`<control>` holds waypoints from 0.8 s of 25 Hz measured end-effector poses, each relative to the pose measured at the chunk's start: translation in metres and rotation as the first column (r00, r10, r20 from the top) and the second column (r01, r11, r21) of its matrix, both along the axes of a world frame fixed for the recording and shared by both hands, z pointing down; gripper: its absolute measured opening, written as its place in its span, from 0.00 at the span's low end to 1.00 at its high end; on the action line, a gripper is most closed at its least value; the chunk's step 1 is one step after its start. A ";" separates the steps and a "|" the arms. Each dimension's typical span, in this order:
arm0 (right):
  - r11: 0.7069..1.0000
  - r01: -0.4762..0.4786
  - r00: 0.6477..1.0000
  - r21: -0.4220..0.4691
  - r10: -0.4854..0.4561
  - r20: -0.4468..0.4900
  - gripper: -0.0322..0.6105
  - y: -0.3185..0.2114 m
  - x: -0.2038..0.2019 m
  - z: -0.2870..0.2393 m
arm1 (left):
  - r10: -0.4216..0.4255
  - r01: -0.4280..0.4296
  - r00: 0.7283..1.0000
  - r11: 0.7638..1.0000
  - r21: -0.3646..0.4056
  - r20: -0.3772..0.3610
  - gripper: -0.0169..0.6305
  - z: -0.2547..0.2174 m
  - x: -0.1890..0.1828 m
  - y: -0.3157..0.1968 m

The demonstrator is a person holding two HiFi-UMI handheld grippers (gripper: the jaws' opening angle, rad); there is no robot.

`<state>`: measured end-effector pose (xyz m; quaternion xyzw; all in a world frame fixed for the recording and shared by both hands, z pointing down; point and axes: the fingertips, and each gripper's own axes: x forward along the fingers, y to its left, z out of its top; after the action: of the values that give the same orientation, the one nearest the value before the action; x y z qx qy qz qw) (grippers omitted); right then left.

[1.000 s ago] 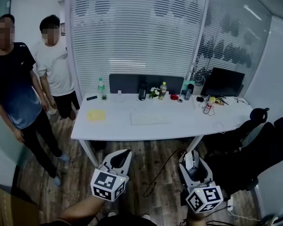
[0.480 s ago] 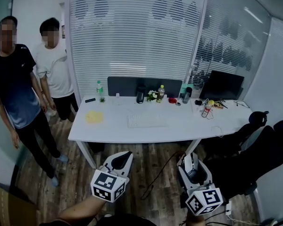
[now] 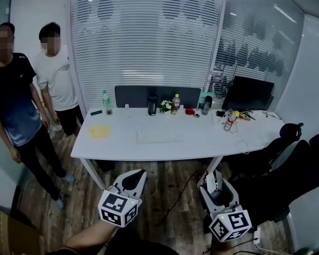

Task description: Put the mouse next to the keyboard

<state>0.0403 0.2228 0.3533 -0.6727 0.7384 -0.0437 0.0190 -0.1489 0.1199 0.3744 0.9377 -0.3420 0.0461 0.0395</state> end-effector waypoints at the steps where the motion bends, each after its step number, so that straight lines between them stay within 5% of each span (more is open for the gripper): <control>1: 1.000 0.002 1.000 0.000 -0.002 0.004 0.53 -0.003 0.003 0.002 | -0.001 0.001 1.000 1.000 -0.002 0.005 0.07 0.002 0.002 -0.002; 20: 0.997 -0.078 0.996 -0.012 0.078 -0.033 0.53 -0.155 0.038 -0.001 | 0.106 -0.106 0.994 0.994 -0.015 -0.030 0.07 0.004 0.058 -0.172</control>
<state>0.0783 0.0673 0.3520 -0.7018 0.7114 -0.0368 0.0043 -0.0908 -0.0523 0.3785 0.9548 -0.2908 0.0373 0.0496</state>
